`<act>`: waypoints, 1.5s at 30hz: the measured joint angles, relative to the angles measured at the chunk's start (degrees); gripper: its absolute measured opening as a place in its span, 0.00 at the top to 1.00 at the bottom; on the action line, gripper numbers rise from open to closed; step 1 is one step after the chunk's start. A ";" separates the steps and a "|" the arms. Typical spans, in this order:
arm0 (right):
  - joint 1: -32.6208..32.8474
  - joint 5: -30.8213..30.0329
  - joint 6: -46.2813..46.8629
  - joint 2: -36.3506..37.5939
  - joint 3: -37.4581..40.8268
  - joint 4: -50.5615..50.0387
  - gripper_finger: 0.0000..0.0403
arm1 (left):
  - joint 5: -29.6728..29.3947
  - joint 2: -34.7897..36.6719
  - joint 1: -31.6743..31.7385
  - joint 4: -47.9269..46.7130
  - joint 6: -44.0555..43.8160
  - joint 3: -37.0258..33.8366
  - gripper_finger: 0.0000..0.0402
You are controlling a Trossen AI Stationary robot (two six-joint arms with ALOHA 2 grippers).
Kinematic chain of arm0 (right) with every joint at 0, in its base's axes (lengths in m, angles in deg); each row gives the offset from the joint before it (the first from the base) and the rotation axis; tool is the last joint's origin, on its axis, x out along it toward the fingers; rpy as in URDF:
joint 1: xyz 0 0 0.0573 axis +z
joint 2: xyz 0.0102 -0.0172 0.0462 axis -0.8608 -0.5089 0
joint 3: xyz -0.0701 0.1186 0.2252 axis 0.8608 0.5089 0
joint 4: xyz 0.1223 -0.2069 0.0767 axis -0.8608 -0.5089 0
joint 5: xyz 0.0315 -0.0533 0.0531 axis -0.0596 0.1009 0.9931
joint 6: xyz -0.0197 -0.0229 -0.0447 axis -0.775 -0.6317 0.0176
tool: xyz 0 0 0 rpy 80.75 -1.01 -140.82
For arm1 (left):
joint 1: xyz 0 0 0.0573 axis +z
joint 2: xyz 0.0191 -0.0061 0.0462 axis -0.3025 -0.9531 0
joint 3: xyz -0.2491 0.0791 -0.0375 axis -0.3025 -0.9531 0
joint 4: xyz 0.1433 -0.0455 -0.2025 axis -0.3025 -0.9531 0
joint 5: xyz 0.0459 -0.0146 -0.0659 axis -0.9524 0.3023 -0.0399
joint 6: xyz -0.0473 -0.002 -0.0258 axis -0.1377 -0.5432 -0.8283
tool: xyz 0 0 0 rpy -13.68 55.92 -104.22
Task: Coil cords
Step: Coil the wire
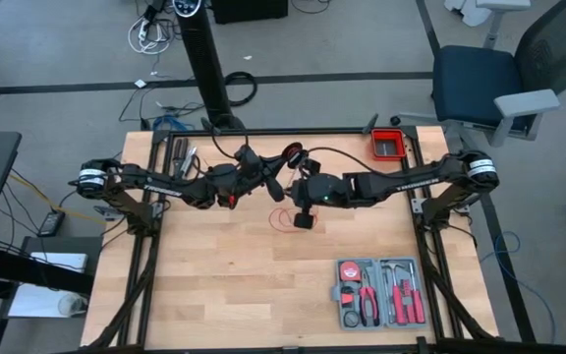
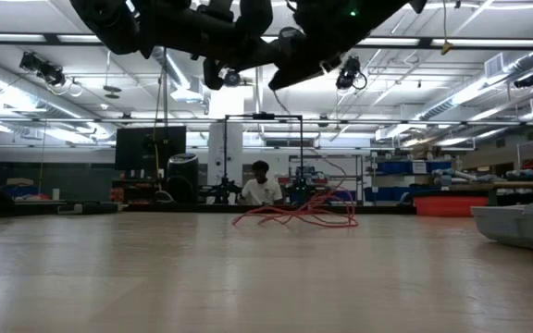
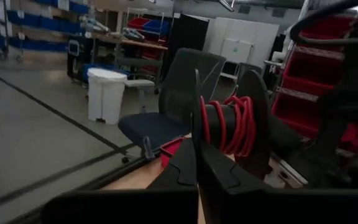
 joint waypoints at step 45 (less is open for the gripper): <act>-7.28 22.21 -3.86 21.55 15.08 17.29 0.82 | 23.82 -0.04 1.52 17.22 11.58 -8.61 1.00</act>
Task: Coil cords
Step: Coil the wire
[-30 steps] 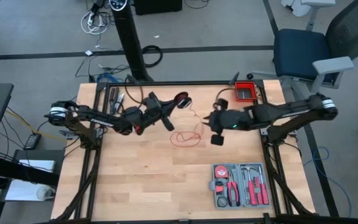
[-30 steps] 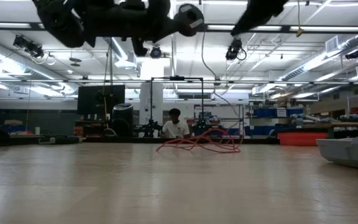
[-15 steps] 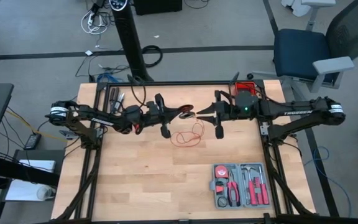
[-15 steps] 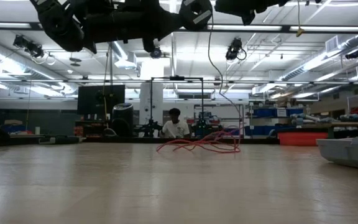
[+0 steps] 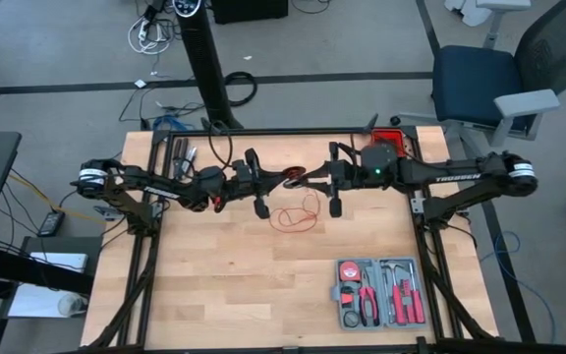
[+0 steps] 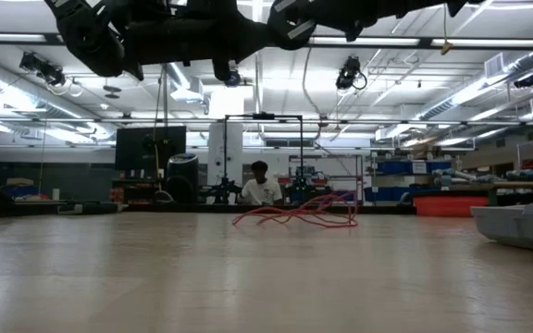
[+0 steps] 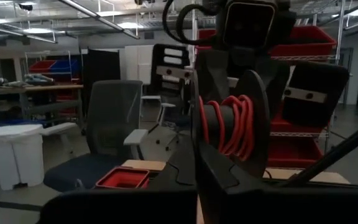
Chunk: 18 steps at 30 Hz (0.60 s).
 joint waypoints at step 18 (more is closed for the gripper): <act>-0.36 -2.82 -1.44 -2.06 0.00 1.64 0.99 | -3.32 0.00 0.04 -1.13 -0.43 -0.07 0.97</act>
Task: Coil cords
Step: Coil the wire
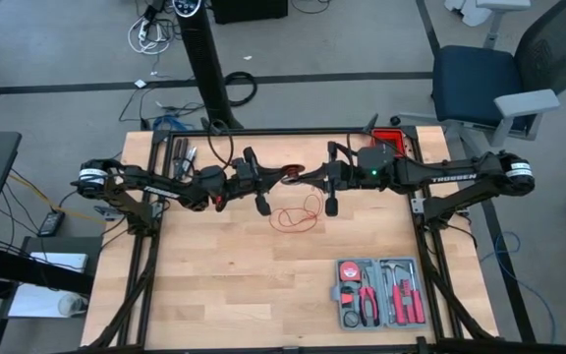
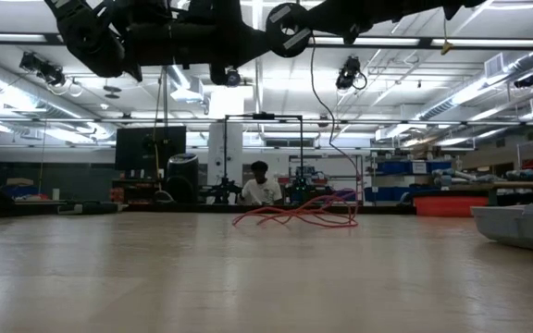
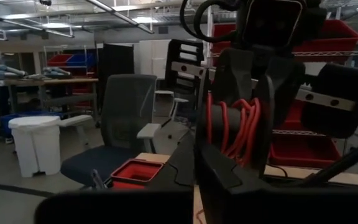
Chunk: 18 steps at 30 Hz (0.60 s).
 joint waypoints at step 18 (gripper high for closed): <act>1.08 -1.51 1.08 5.10 0.57 7.64 1.00 | 3.52 -0.18 -0.04 -5.94 -3.01 0.95 0.66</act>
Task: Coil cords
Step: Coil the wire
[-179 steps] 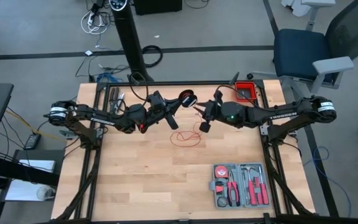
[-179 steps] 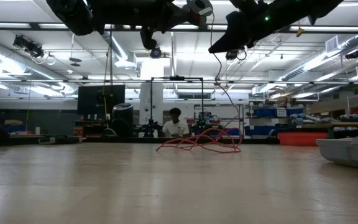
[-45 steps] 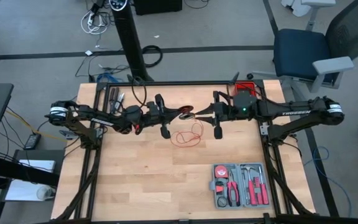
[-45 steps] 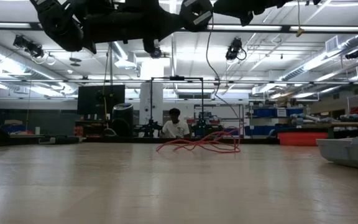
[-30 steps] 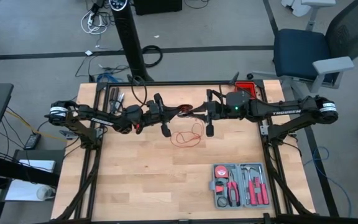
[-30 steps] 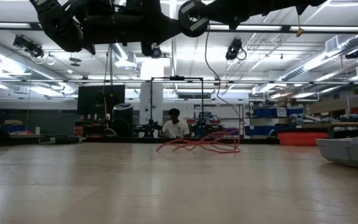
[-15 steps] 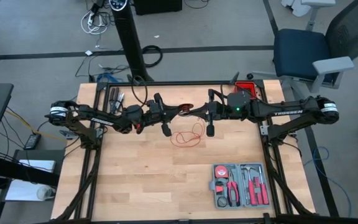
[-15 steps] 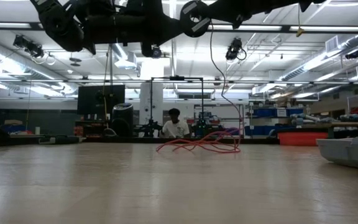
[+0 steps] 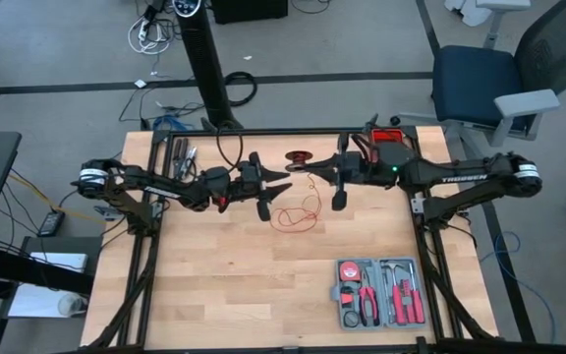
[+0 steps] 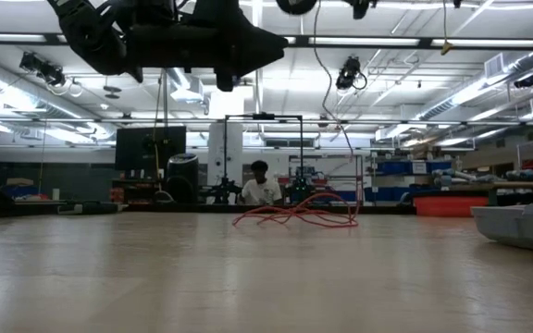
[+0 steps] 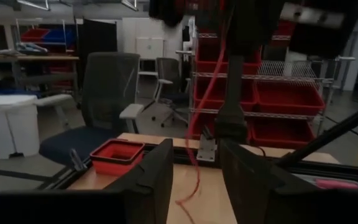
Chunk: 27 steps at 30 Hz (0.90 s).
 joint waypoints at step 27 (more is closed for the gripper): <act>0.28 2.78 -0.53 -8.67 3.96 25.98 1.00 | 0.78 -11.84 -0.11 -1.91 -4.13 8.74 0.66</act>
